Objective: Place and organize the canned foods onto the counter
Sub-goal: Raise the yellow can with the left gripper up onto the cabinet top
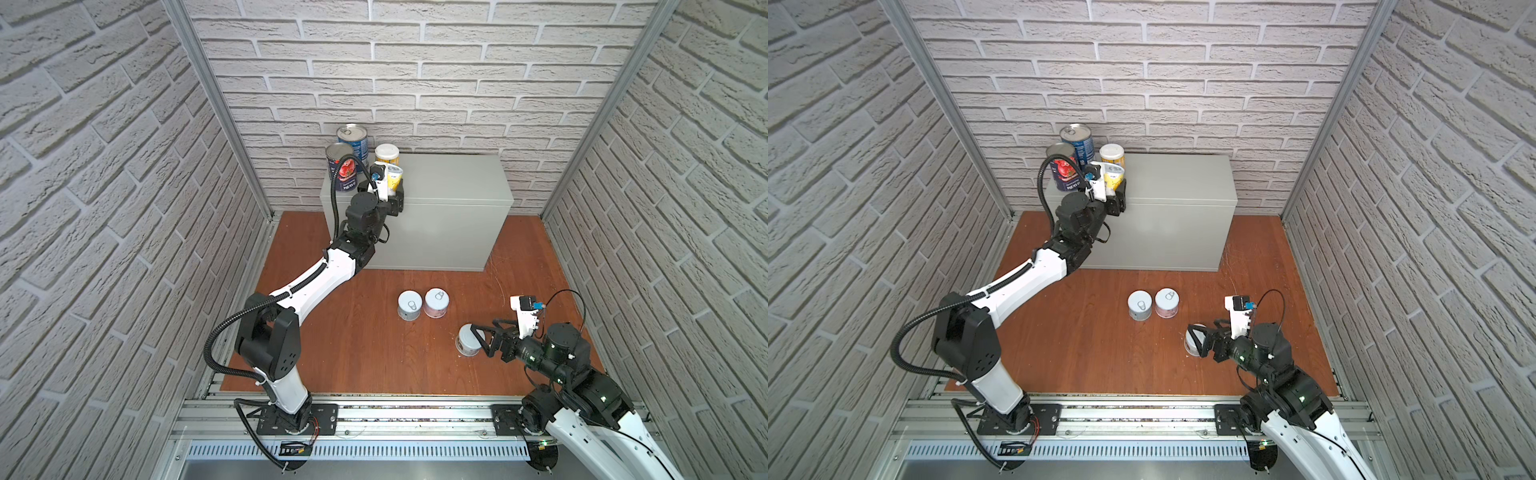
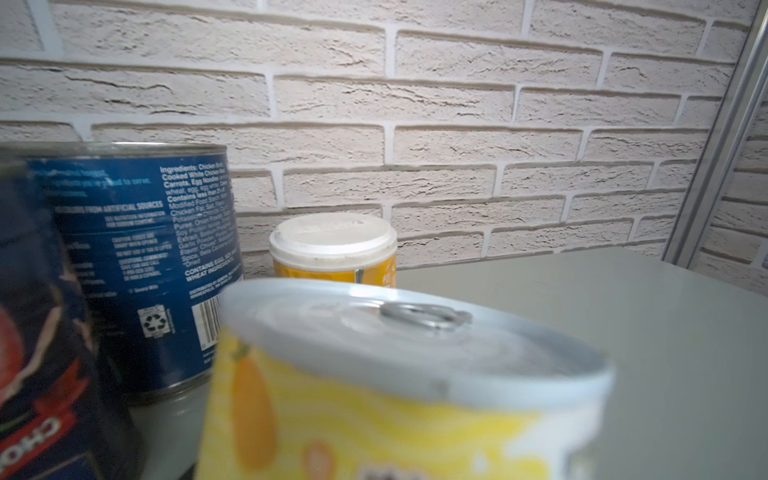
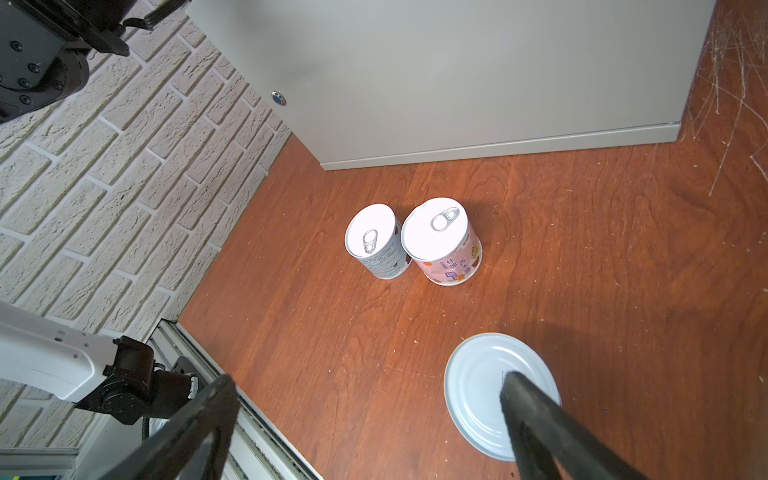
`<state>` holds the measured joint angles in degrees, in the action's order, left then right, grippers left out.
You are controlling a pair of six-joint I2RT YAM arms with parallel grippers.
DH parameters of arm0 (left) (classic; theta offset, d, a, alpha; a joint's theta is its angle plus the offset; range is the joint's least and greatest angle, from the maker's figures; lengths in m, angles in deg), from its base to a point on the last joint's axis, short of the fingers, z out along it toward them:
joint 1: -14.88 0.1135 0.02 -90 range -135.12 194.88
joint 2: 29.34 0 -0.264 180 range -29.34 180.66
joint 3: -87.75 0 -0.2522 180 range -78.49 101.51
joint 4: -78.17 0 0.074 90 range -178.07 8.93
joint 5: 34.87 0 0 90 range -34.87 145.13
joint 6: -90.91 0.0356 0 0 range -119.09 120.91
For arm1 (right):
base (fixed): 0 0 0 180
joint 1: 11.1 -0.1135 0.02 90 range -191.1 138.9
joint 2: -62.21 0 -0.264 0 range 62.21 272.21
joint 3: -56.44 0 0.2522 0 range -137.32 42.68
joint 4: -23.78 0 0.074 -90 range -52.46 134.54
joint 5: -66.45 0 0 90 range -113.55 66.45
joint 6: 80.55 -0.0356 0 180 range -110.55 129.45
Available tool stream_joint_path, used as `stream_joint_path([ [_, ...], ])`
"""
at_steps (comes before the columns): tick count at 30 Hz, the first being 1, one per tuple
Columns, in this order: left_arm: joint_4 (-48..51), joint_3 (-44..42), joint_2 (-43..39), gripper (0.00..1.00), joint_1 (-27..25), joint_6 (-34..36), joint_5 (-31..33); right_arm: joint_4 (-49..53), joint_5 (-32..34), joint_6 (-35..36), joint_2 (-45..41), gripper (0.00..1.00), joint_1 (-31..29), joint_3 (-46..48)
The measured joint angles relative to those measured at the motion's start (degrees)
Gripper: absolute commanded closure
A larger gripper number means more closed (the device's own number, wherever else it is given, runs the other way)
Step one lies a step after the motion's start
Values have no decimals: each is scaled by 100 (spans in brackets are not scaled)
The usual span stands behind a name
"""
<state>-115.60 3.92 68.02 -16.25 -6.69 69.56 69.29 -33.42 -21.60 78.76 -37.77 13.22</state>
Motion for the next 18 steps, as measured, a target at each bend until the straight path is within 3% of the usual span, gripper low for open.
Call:
stream_joint_path([
  [1, -37, 0, 4, 2, 0, -15, -17, 20, 2, 0, 0, 1, 0, 0],
  [18, -380, -4, 7, 2, -39, -57, -66, 66, 44, 46, 94, 1, 0, -46],
])
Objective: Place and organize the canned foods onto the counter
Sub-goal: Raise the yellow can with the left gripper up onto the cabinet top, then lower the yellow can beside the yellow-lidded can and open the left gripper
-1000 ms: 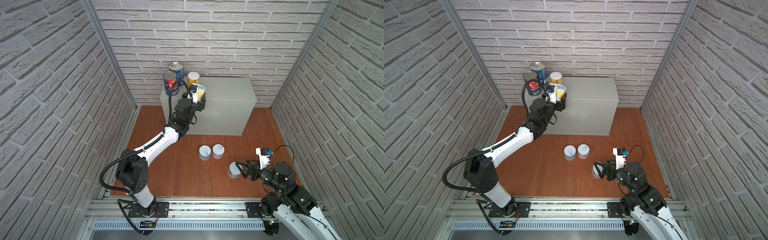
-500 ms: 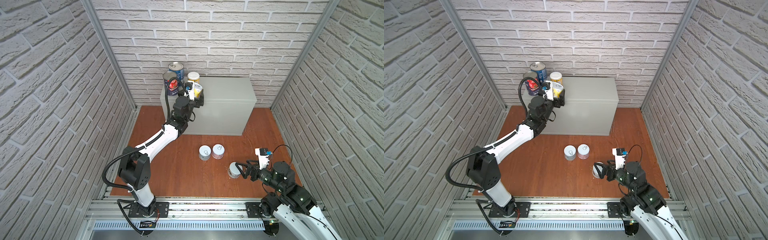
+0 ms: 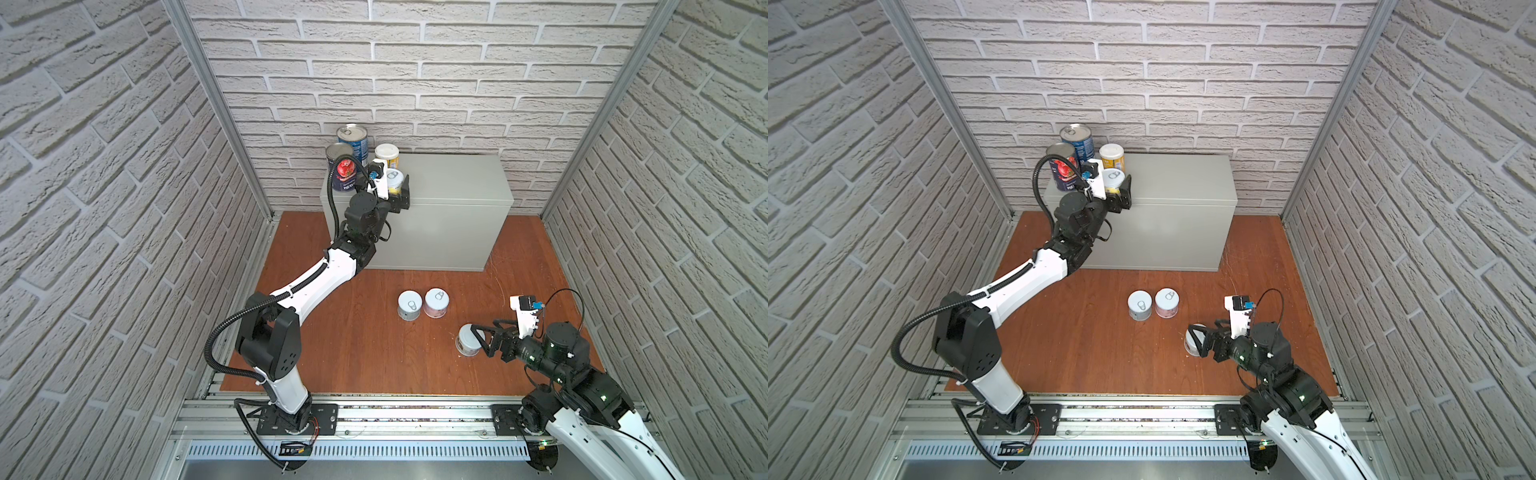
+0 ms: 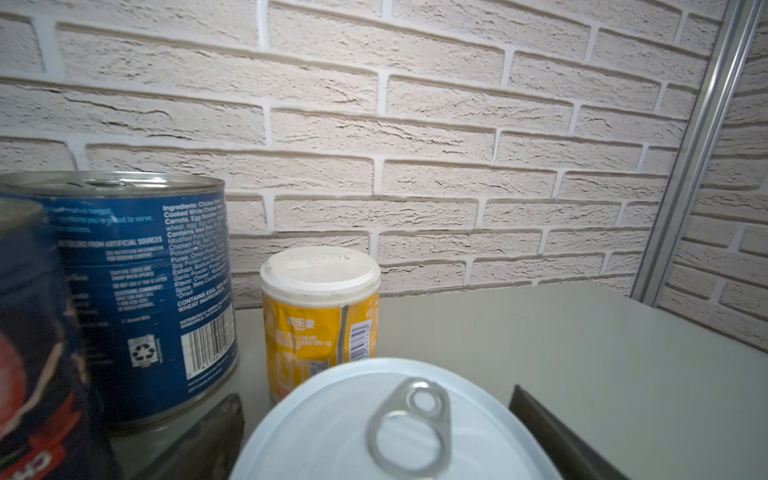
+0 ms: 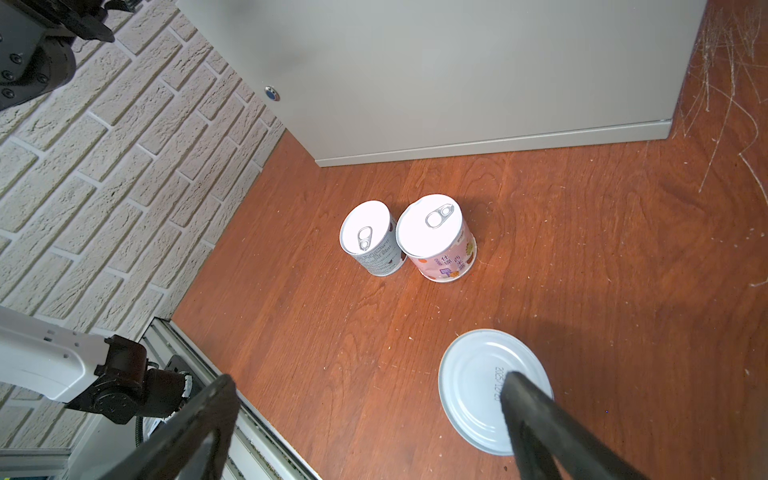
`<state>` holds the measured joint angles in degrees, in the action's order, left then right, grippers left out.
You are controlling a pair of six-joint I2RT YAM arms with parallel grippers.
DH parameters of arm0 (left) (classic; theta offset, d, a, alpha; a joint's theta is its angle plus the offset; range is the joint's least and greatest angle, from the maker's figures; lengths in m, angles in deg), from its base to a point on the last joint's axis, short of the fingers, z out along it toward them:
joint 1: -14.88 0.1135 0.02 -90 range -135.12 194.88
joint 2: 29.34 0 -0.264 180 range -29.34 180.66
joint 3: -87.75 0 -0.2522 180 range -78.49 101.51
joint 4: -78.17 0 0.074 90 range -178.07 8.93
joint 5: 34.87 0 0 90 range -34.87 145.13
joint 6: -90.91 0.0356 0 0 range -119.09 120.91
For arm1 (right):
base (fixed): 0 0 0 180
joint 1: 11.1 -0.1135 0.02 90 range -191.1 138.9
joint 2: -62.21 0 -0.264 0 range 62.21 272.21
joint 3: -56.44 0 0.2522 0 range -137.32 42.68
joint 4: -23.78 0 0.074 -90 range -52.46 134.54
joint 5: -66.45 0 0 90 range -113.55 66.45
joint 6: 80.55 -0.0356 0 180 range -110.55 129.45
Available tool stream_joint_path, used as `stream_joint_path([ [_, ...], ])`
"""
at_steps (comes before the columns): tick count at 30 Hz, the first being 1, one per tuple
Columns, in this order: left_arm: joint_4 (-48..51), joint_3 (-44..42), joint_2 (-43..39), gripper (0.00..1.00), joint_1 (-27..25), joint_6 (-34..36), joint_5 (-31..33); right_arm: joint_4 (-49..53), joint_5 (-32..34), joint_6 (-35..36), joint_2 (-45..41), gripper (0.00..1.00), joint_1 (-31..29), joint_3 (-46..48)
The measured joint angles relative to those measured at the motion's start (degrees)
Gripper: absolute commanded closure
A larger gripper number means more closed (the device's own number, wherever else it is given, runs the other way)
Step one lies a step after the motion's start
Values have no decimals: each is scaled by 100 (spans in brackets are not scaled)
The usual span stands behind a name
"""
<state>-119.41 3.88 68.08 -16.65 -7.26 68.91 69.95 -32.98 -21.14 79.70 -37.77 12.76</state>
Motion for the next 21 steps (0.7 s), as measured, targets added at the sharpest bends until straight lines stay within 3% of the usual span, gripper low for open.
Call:
stream_joint_path([
  [21, -201, -605, -142, 2, -599, 614, 1027, 0, 15, -4, 68, 1, 0, 0],
])
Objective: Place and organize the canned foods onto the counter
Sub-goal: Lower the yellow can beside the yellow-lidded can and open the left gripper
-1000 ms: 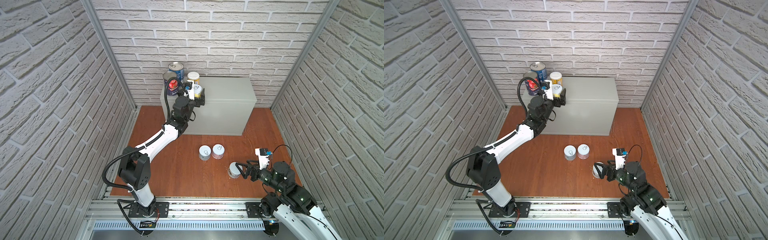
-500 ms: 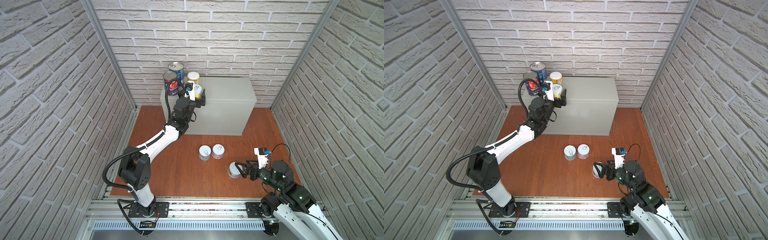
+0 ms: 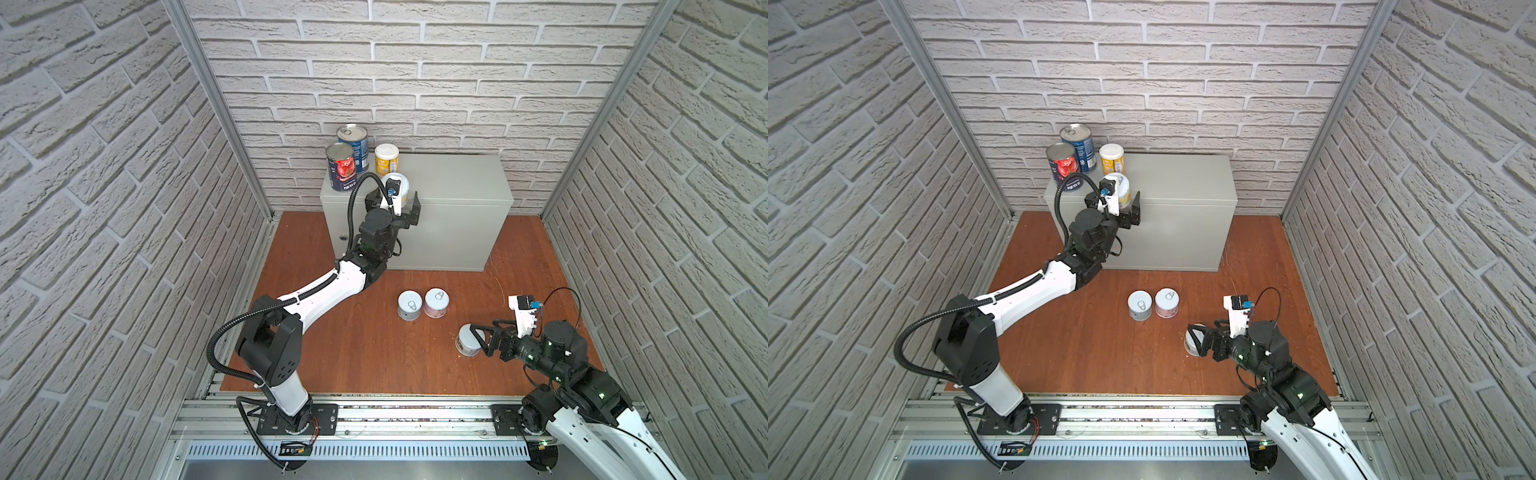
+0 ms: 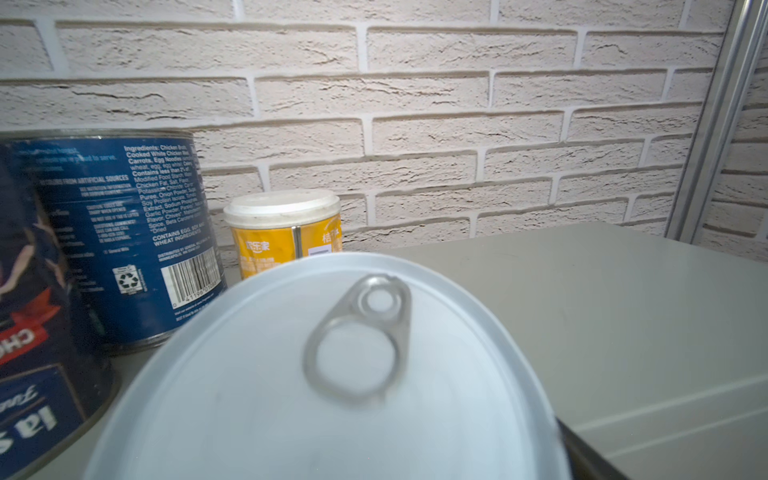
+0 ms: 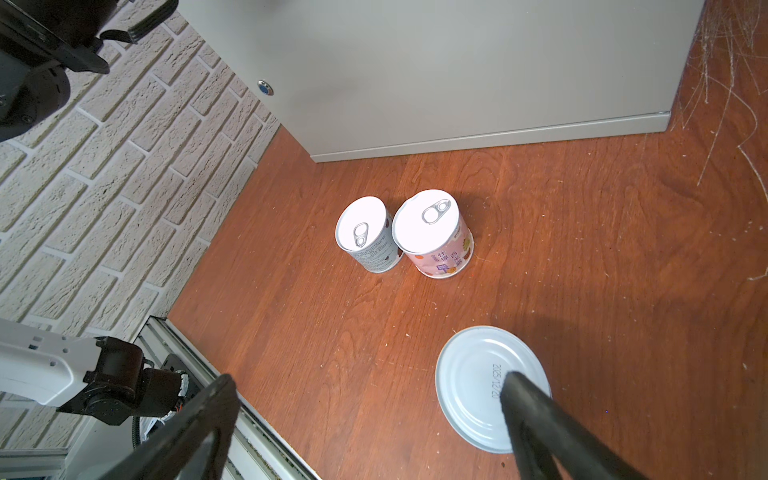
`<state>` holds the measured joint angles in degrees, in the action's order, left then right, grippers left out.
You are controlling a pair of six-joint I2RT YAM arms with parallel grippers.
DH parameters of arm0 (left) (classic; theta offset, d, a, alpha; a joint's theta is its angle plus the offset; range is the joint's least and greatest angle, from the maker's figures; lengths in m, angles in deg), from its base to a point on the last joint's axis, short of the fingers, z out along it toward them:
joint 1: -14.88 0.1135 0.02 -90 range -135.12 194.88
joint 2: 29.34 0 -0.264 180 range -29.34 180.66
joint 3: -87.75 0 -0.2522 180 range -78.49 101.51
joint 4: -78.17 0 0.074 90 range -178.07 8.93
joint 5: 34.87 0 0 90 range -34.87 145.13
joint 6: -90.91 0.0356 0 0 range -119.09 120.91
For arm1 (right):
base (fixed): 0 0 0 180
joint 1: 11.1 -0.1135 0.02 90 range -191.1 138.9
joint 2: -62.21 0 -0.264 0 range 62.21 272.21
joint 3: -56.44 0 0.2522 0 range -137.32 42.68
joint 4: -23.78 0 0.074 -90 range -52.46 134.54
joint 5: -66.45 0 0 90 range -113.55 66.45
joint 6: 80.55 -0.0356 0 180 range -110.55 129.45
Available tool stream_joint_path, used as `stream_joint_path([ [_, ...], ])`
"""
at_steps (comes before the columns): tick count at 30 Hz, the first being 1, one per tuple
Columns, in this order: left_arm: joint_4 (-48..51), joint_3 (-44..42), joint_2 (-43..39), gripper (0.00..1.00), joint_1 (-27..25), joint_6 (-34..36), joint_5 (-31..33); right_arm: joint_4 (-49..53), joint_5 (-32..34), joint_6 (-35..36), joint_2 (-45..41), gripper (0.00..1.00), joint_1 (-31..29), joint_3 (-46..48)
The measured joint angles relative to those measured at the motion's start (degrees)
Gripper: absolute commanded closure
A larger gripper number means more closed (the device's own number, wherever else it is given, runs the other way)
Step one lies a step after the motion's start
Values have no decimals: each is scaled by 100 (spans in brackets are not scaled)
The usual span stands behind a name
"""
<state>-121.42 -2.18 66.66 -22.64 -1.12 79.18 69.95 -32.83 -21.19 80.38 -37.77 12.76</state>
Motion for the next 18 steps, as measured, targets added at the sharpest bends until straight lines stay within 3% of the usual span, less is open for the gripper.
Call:
stream_joint_path([
  [5, 44, 52, 4, 5, 13, 125, 107, 83, 61, 0, -55, 1, 0, 0],
  [6, 109, 129, 26, 10, 35, 153, 111, 111, 85, 0, -92, 1, 0, 0],
  [8, 334, 459, 133, 38, 96, 208, 83, 184, 151, 0, -188, 1, 0, -2],
  [9, 413, 614, 192, 41, 127, 234, 68, 219, 170, 0, -232, 1, 0, -7],
  [10, 522, 739, 227, 40, 168, 247, 72, 258, 184, 0, -273, 1, 0, -13],
  [12, 616, 778, 238, 28, 223, 258, 35, 332, 199, -2, -337, 1, 0, -28],
  [14, 638, 789, 243, 33, 264, 247, 31, 365, 205, -7, -367, 1, 0, -37],
  [18, 1047, 1154, 378, 32, 282, 273, 37, 393, 243, -22, -367, 1, 0, -44],
])
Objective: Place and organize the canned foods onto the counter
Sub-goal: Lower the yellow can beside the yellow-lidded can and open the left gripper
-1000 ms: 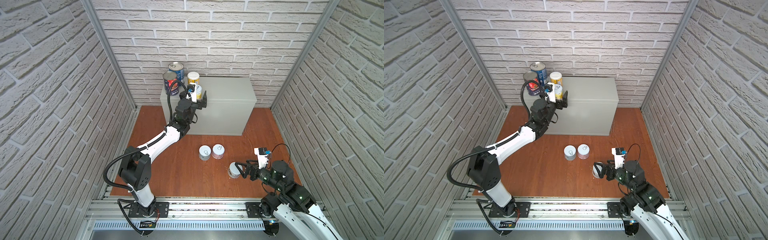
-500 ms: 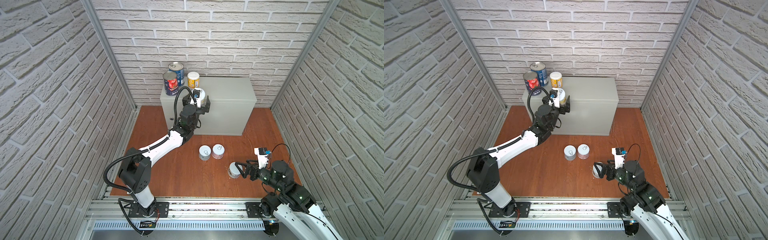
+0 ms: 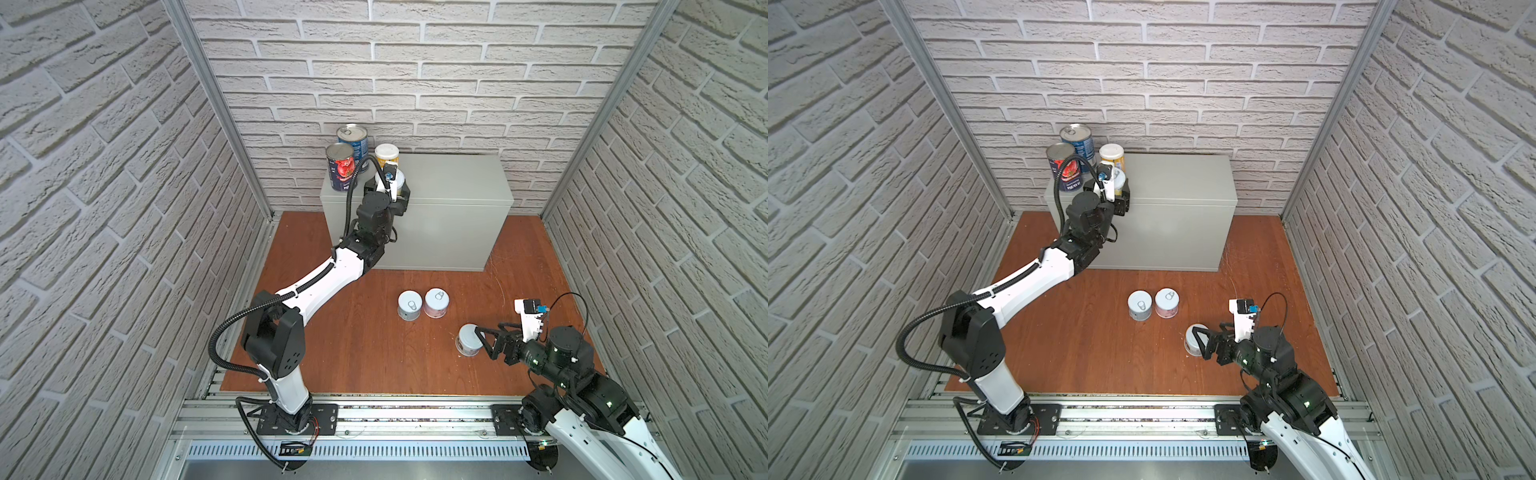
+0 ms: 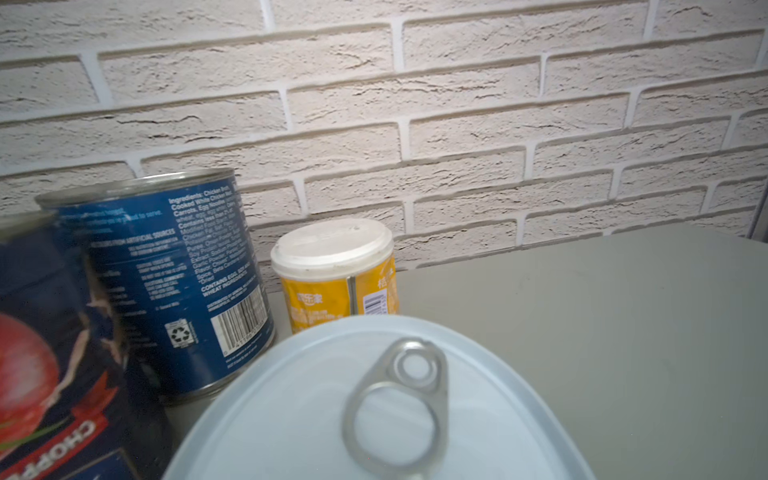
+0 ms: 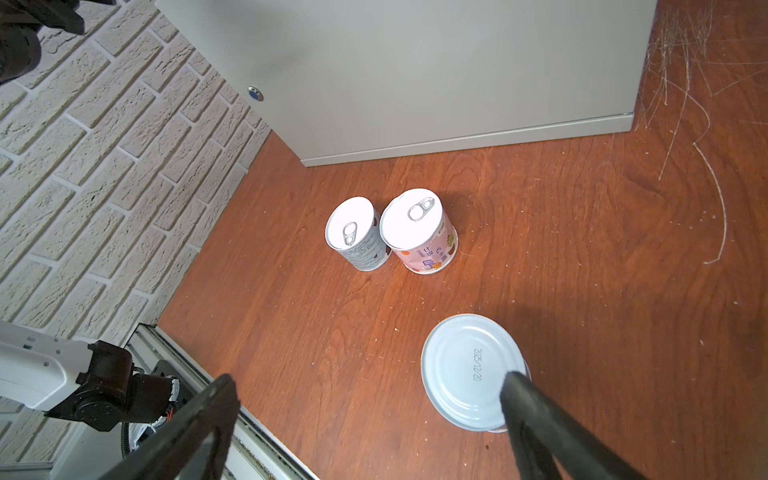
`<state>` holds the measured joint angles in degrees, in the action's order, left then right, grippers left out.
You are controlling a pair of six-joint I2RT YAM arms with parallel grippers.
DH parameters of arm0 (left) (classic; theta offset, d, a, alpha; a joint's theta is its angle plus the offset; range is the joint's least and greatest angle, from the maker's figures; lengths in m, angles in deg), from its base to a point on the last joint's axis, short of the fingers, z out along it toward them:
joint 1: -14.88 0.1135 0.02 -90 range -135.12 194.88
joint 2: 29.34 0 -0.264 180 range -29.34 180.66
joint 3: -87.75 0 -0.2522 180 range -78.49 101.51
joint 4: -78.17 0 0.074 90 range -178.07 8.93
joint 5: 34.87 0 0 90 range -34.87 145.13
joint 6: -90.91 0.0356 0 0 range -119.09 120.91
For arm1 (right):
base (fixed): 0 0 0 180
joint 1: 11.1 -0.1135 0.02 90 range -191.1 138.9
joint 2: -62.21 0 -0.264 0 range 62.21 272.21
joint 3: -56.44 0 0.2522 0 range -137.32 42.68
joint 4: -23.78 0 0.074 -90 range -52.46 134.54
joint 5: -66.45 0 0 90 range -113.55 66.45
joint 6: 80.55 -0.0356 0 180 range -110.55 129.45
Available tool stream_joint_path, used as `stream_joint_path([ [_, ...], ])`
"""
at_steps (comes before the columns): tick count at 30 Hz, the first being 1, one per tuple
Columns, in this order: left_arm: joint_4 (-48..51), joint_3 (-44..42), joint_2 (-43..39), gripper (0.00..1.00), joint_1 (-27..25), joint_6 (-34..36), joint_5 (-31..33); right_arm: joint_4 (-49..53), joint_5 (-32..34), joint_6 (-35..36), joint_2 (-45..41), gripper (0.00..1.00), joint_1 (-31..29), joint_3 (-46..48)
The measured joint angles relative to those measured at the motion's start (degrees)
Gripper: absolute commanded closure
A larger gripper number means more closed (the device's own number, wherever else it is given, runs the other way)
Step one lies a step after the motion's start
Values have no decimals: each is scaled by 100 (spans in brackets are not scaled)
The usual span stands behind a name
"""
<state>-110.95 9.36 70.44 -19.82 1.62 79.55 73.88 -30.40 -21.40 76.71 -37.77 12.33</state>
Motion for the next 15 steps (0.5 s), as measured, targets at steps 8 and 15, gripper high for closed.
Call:
stream_joint_path([
  [8, 702, 704, 332, 31, 55, 59, 13, 11, 61, 2, 146, 1, 0, -98],
  [15, 1069, 957, 413, 18, 146, -55, 94, 17, 68, 2, 186, 1, 0, -101],
])
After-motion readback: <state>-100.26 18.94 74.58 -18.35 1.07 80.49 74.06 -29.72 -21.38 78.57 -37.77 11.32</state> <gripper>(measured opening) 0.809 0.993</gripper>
